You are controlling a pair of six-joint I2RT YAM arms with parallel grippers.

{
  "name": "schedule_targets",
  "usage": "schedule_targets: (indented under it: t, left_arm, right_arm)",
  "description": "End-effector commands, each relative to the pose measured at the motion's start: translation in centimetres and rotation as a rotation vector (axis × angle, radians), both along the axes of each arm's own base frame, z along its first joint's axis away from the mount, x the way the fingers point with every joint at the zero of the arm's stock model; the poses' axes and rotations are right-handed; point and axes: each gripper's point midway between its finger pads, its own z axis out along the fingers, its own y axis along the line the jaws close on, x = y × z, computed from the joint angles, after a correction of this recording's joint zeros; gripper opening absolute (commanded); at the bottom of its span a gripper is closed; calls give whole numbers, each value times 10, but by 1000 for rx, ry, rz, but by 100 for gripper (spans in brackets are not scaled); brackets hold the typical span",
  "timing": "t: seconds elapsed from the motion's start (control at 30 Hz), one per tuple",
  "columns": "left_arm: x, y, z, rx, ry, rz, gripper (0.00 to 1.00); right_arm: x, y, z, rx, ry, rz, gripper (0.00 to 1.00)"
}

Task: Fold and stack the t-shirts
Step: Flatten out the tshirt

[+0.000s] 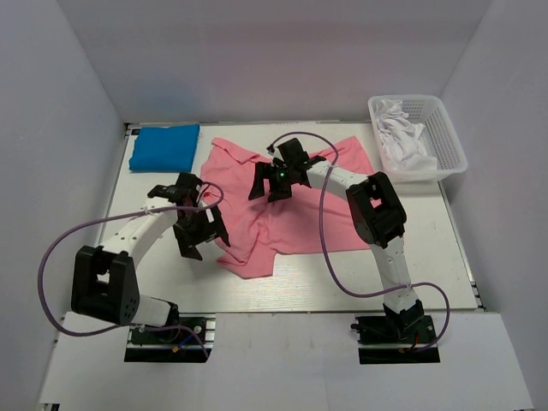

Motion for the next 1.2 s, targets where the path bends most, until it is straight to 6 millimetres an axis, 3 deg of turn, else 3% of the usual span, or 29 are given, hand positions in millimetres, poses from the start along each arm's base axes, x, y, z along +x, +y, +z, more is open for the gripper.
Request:
schedule_targets:
  t: [0.0,0.1,0.13,0.17,0.2,0.23,0.33,0.37,0.47,0.5,0.6,0.63,0.73,0.77,0.87,0.9,1.07,1.1,1.13,1.17]
  left_arm:
    - [40,1,21,40,-111,-1,100]
    - [81,13,20,109,-183,74,100]
    - [94,17,9,151,-173,93,100]
    - [121,24,11,206,-247,132,100]
    - [133,28,7,235,-257,153,96]
    - [142,34,-13,274,-206,171,96]
    - [181,51,-11,367,-213,213,76]
    - [205,47,-12,363,-249,193,74]
    - [243,20,0,236,-345,141,74]
    - [252,15,-5,214,-362,127,74]
    - [256,12,-22,212,-328,119,76]
    - [257,17,-37,248,-304,123,76]
    - [267,30,-50,293,-271,144,76]
    - [266,31,-64,301,-239,139,76]
    - [283,35,-66,312,-260,147,76]
    - [287,41,-76,316,-245,156,76]
    - [308,55,-89,327,-242,126,77]
    - [321,55,-86,298,-273,125,79]
    - [325,52,-98,286,-271,84,81]
    - [342,43,-89,243,-324,46,86]
  right_arm:
    - [-20,-25,-33,-132,69,12,90]
    - [-18,-26,-30,-135,53,18,90]
    - [-20,-26,-30,-136,47,28,90]
    - [-18,-27,-29,-138,44,26,90]
    - [-19,-27,-29,-137,43,30,90]
    - [-19,-27,-29,-138,42,36,90]
    - [-18,-27,-25,-139,25,46,90]
    - [-17,-27,-18,-138,2,42,90]
    - [-10,-26,-4,-112,-27,49,90]
    - [-9,-24,2,-103,-41,55,90]
    - [0,-22,26,-89,-102,58,90]
    - [2,-23,31,-87,-115,51,90]
    - [14,-31,55,-64,-151,23,90]
    - [16,-33,63,-51,-153,5,90]
    - [19,-49,71,-30,-127,-40,90]
    - [20,-52,77,-17,-134,-47,90]
    - [22,-113,58,-135,-112,-195,90]
    - [20,-126,49,-158,-94,-216,90]
    - [22,-143,48,-193,-98,-255,90]
    - [22,-157,47,-220,-90,-284,90]
